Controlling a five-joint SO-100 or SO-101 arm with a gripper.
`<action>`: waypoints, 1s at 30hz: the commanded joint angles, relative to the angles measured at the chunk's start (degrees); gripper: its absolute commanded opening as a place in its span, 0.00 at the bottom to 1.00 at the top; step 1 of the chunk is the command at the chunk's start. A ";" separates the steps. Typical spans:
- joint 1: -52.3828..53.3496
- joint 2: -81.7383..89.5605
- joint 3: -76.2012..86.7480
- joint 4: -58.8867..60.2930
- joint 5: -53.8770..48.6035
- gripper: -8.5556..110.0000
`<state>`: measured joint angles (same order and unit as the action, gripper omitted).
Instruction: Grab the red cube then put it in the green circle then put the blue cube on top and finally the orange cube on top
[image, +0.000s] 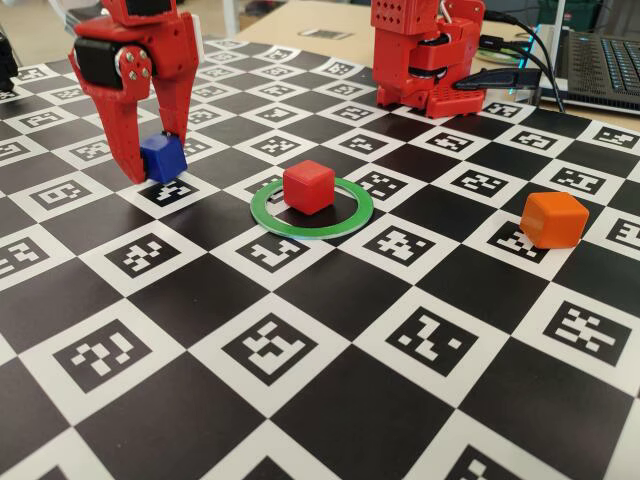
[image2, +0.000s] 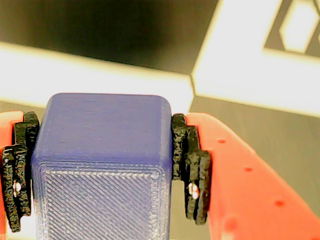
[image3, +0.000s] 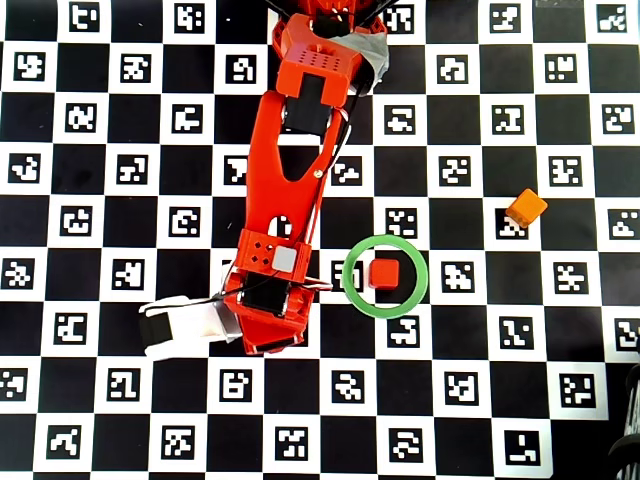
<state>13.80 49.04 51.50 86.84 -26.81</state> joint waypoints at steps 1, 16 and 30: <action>-1.58 11.34 -11.51 8.35 2.72 0.13; -10.81 27.16 -3.69 18.63 25.75 0.13; -24.08 32.26 11.34 14.06 44.65 0.14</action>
<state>-8.53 74.44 60.47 100.11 16.44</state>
